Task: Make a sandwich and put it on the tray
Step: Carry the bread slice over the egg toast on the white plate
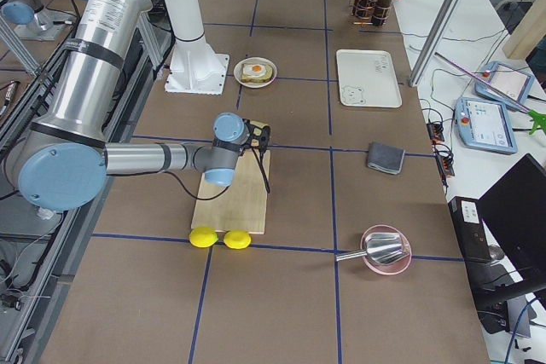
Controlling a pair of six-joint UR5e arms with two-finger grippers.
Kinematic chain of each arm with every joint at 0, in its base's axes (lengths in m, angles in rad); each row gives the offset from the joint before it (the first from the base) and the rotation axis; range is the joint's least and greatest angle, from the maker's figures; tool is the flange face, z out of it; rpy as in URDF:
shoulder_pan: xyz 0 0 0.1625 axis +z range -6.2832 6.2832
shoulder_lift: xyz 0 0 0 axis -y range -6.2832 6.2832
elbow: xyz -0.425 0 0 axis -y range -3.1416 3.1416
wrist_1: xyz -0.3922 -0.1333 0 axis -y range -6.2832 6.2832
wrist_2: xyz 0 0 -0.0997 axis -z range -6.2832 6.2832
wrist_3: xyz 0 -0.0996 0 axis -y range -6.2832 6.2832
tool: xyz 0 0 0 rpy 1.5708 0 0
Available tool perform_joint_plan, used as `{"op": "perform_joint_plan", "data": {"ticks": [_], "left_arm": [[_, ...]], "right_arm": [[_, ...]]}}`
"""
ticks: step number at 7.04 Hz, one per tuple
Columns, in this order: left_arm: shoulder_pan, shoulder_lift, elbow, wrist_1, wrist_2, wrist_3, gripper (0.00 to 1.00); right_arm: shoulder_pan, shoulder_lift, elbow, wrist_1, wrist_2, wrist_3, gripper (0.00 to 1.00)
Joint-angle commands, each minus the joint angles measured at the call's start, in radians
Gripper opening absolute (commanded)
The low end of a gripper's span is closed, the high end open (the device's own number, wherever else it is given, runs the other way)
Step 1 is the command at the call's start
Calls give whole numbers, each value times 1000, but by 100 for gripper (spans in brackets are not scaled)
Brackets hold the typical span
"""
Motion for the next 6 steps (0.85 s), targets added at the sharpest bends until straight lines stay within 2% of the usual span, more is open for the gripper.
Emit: {"op": "perform_joint_plan", "data": {"ticks": [1, 3, 4, 6], "left_arm": [[0, -2, -2, 0, 0, -2, 100], [0, -8, -8, -3, 0, -20, 100], [0, -6, 1, -43, 2, -23, 100], [0, -5, -1, -46, 0, -23, 100]], "right_arm": [[-51, 240, -7, -65, -1, 119, 0], [-177, 478, -9, -305, -15, 127, 0], [-236, 558, -9, -411, -63, 127, 0], [-350, 634, -13, -579, -227, 118, 0]]}}
